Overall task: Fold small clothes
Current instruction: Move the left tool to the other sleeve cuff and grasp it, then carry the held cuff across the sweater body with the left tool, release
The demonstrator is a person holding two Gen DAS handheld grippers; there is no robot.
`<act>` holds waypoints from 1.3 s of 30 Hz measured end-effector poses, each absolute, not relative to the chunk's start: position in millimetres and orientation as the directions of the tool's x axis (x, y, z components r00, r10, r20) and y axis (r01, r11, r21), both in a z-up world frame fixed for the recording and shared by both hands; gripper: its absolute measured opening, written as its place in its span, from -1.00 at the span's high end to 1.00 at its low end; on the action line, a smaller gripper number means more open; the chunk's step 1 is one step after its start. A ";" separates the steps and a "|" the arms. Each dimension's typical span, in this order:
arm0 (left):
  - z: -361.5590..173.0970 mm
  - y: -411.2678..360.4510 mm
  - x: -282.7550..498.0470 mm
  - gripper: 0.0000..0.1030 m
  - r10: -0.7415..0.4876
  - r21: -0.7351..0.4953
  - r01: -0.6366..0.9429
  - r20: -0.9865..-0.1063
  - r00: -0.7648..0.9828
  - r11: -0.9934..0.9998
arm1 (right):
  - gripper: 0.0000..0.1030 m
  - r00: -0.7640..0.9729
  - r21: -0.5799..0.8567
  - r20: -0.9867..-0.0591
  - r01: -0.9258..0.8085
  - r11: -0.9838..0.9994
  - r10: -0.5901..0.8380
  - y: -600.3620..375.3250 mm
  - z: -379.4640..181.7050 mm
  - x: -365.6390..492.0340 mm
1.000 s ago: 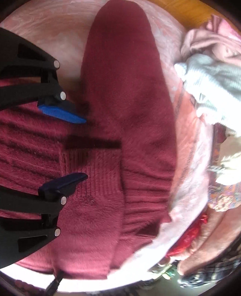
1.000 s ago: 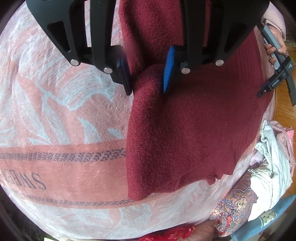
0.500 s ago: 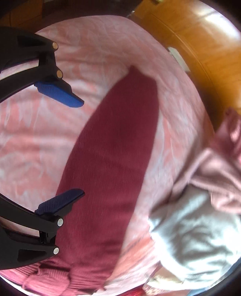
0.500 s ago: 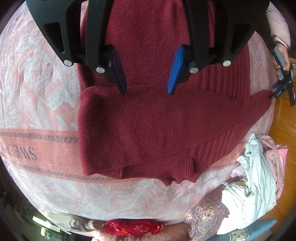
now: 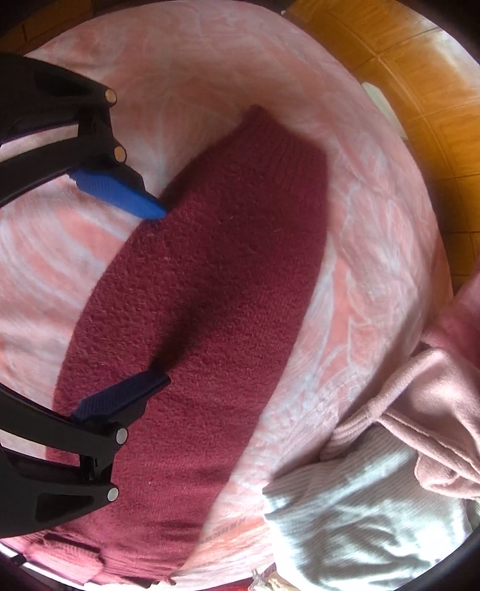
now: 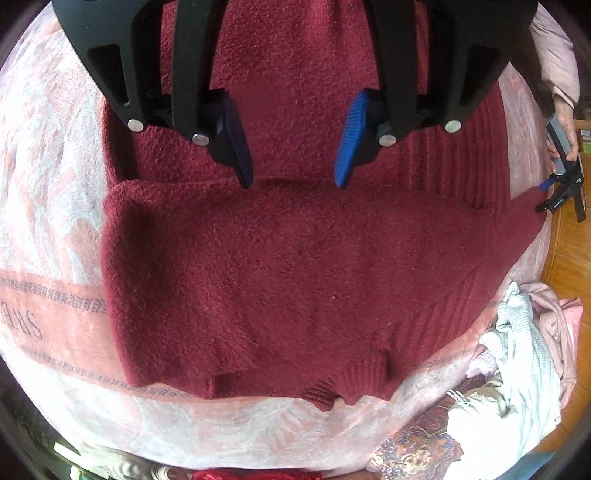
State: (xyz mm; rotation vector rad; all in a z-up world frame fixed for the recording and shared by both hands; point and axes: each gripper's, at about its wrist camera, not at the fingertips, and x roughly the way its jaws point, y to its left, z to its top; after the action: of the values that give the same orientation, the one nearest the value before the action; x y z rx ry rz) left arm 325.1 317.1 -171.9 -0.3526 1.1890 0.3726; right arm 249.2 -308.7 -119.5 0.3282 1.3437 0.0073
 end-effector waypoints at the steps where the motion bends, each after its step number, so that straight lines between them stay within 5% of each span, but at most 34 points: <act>1: -172.6 313.8 327.0 -0.54 0.116 -0.050 -0.455 -0.937 0.328 0.889 | 0.10 0.230 0.238 -0.954 0.187 0.953 0.193 -311.2 -121.6 248.7; 2: -172.2 310.2 328.5 -0.40 0.138 -0.027 -0.446 -0.933 0.332 0.895 | 0.10 0.229 0.241 -0.953 0.191 0.951 0.196 -313.3 -123.4 248.5; 3: -170.7 305.9 329.9 -0.02 0.150 -0.014 -0.430 -0.927 0.344 0.903 | 0.10 0.228 0.245 -0.953 0.195 0.950 0.199 -315.6 -125.3 248.2; 6: -164.8 291.8 333.7 0.50 0.133 -0.021 -0.391 -0.923 0.362 0.920 | 0.11 0.224 0.252 -0.952 0.199 0.947 0.207 -320.2 -128.7 246.2; 9: -159.9 283.4 334.4 0.79 0.085 -0.066 -0.355 -0.916 0.393 0.932 | 0.11 0.228 0.250 -0.952 0.193 0.949 0.204 -322.3 -128.0 244.1; 17: -103.5 259.1 324.7 0.82 -0.184 -0.371 -0.188 -0.764 0.619 0.909 | 0.11 0.236 0.258 -0.949 0.205 0.944 0.208 -329.5 -126.2 241.3; 30: -50.5 53.2 300.2 0.83 -0.521 -0.459 0.258 -0.665 0.535 0.850 | 0.11 0.246 0.278 -0.943 0.209 0.938 0.225 -337.6 -123.9 237.2; 39: -93.7 -65.4 296.5 0.83 -0.587 -0.474 0.354 -0.710 0.387 0.806 | 0.11 0.259 0.284 -0.938 0.197 0.938 0.229 -341.9 -121.5 236.9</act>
State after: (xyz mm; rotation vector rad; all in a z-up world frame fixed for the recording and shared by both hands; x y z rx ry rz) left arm 296.5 -65.4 -93.7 -0.2619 1.0079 -0.6076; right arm 236.9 -341.9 -121.5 0.3796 1.3186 0.0224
